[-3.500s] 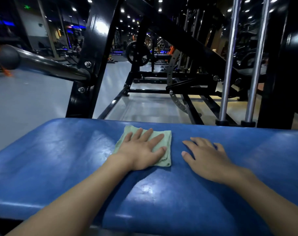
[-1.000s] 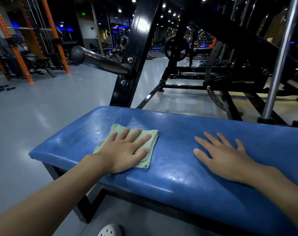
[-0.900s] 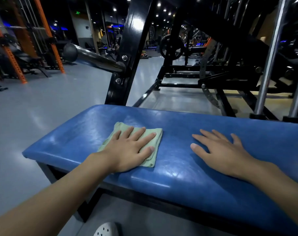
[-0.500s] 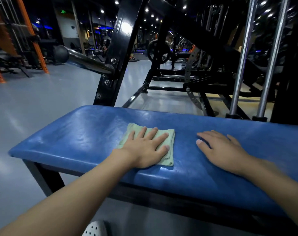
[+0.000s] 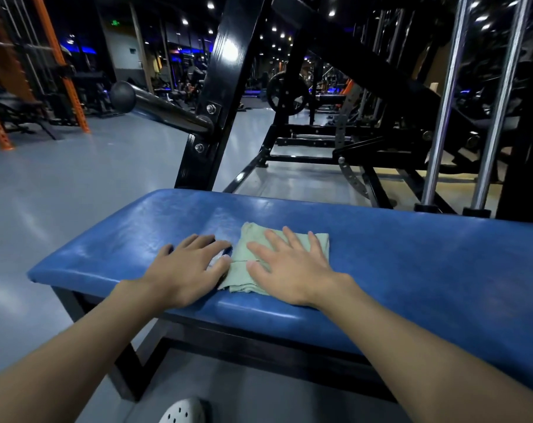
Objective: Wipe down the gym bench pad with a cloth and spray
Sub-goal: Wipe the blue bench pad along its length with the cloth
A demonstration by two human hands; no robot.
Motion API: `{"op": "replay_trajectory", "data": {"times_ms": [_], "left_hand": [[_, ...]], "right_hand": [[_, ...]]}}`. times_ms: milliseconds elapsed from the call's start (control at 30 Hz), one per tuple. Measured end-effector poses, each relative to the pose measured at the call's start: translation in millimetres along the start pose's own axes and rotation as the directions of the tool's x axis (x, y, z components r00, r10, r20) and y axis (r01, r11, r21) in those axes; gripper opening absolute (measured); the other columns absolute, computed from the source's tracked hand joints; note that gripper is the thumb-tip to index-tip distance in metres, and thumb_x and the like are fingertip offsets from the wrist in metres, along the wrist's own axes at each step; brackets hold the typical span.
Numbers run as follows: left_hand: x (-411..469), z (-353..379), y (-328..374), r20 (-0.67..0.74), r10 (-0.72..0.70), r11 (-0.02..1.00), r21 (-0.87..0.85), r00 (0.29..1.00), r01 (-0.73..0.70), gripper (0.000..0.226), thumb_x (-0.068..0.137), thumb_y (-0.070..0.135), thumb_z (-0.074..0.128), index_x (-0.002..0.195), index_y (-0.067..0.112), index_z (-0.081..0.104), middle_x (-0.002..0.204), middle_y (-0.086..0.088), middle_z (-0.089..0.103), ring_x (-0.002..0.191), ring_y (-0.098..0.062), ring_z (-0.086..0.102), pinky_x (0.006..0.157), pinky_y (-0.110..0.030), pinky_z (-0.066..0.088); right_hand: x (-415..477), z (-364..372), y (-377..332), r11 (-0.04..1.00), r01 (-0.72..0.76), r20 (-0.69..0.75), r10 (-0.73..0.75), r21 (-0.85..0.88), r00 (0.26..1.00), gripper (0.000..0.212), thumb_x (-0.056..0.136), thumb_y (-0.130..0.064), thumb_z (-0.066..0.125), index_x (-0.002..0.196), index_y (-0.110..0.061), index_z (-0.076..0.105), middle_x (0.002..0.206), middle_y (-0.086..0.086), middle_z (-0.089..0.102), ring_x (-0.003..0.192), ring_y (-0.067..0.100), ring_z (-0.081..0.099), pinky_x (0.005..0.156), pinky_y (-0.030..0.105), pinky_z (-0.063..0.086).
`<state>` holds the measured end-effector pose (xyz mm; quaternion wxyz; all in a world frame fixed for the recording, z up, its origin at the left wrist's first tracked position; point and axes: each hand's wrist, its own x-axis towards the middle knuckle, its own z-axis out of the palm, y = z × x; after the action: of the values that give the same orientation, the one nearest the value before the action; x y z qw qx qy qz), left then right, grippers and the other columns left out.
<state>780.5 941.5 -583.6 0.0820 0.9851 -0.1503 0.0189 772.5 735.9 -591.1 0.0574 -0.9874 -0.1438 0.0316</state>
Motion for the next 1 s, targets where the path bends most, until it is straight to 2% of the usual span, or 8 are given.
{"op": "replay_trajectory", "data": {"times_ms": [67, 233, 400, 500, 733, 1000], "left_hand": [[2, -1, 9, -0.013, 0.026, 1.000, 0.004, 1.000, -0.026, 0.042, 0.103, 0.048, 0.022, 0.141, 0.043, 0.041, 0.149, 0.016, 0.036, 0.138, -0.005, 0.025, 0.109, -0.045, 0.019], [11, 5, 41, 0.029, 0.106, 0.994, 0.012, 0.994, -0.106, 0.045, 0.104, 0.049, 0.024, 0.148, 0.044, 0.033, 0.162, 0.010, 0.022, 0.149, -0.008, 0.011, 0.118, -0.049, 0.013], [21, 14, 82, 0.074, 0.166, 0.985, 0.037, 0.983, -0.169, 0.051, 0.100, 0.057, 0.020, 0.147, 0.041, 0.033, 0.158, 0.011, 0.026, 0.147, -0.008, 0.016, 0.115, -0.052, 0.019], [25, 17, 113, 0.064, 0.219, 0.974, 0.049, 0.974, -0.222, 0.054, 0.099, 0.059, 0.021, 0.146, 0.035, 0.035, 0.155, 0.013, 0.030, 0.145, -0.007, 0.020, 0.113, -0.047, 0.022], [39, 28, 208, 0.133, 0.392, 0.916, 0.030, 0.910, -0.399, 0.052, 0.102, 0.057, 0.024, 0.152, 0.042, 0.026, 0.161, 0.013, 0.021, 0.149, -0.008, 0.012, 0.118, -0.045, 0.014], [54, 49, 328, 0.168, 0.581, 0.807, 0.009, 0.797, -0.590, 0.058, 0.098, 0.062, 0.015, 0.151, 0.042, 0.025, 0.162, 0.011, 0.021, 0.149, -0.011, 0.014, 0.118, -0.046, 0.017]], "right_hand": [[-9, -1, 10, 1.000, 0.001, -0.005, -0.001, 0.009, 1.000, 0.057, 0.097, -0.060, 0.012, 0.153, -0.048, 0.010, 0.166, -0.008, -0.007, 0.151, 0.020, -0.016, 0.116, 0.057, -0.015], [-40, -2, 43, 1.000, -0.023, -0.029, 0.023, 0.005, 0.999, 0.056, 0.098, -0.060, 0.013, 0.153, -0.047, 0.010, 0.165, -0.010, -0.007, 0.151, 0.017, -0.015, 0.117, 0.055, -0.013], [-79, -8, 88, 0.995, -0.093, -0.020, 0.093, 0.020, 0.995, 0.056, 0.098, -0.059, 0.013, 0.153, -0.047, 0.007, 0.165, -0.012, -0.010, 0.150, 0.015, -0.018, 0.118, 0.053, -0.014], [-104, -12, 114, 0.989, -0.147, -0.025, 0.148, 0.028, 0.989, 0.055, 0.099, -0.057, 0.013, 0.153, -0.048, 0.007, 0.165, -0.012, -0.010, 0.150, 0.013, -0.017, 0.118, 0.053, -0.014], [-167, -18, 192, 0.952, -0.303, -0.038, 0.305, 0.038, 0.952, 0.055, 0.099, -0.056, 0.014, 0.153, -0.048, 0.006, 0.165, -0.014, -0.009, 0.150, 0.012, -0.017, 0.119, 0.051, -0.013], [-246, -24, 293, 0.852, -0.522, -0.048, 0.524, 0.045, 0.850, 0.054, 0.100, -0.056, 0.013, 0.153, -0.050, 0.005, 0.164, -0.016, -0.010, 0.150, 0.010, -0.015, 0.119, 0.048, -0.012]]}}
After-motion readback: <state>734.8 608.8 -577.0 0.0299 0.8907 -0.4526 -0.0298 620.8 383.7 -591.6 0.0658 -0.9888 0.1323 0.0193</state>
